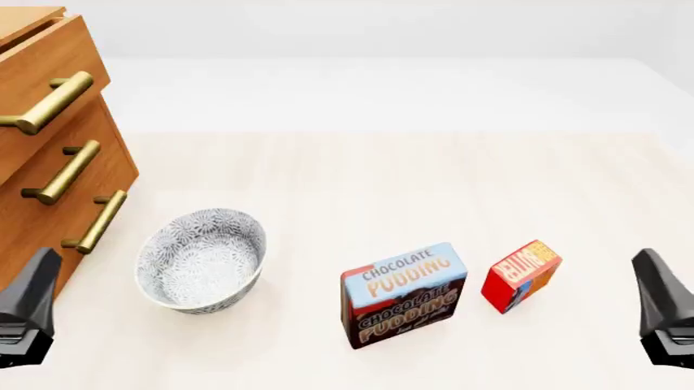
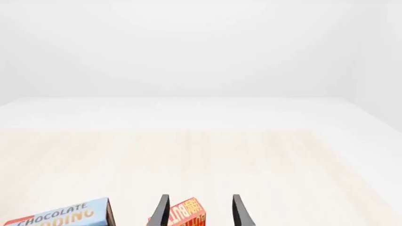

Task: Put the butter at the back in the top drawer of the cabinet and close it.

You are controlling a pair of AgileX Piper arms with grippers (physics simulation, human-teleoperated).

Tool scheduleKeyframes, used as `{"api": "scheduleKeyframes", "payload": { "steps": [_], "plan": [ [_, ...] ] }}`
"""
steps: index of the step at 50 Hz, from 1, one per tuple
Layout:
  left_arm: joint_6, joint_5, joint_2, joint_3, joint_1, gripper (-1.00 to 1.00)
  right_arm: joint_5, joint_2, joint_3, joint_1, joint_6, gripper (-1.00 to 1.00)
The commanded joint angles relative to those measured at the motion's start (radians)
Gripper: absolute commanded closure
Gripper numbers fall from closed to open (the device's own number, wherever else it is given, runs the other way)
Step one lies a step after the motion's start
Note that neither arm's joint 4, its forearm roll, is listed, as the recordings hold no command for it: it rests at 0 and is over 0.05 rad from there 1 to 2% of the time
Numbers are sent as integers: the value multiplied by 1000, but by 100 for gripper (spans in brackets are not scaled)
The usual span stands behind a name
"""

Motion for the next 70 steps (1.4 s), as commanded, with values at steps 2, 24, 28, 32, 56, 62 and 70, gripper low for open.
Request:
{"api": "scheduleKeyframes", "payload": {
  "steps": [2,24,28,32,56,62,70],
  "plan": [
    [4,-2,10,-3,-1,-100,0,0,0,0,0,-100],
    [65,-22,-2,-5,22,-100,0,0,0,0,0,-100],
    [109,-32,-2,-5,3,-100,0,0,0,0,0,-100],
    [113,-39,-2,-5,4,-100,0,0,0,0,0,-100],
    [272,125,-3,-178,-56,-100,0,0,0,0,0,-100],
    [337,157,-3,-207,-66,-100,0,0,0,0,0,-100],
    [397,187,-3,-236,-72,-100,0,0,0,0,0,-100]
  ]
}}
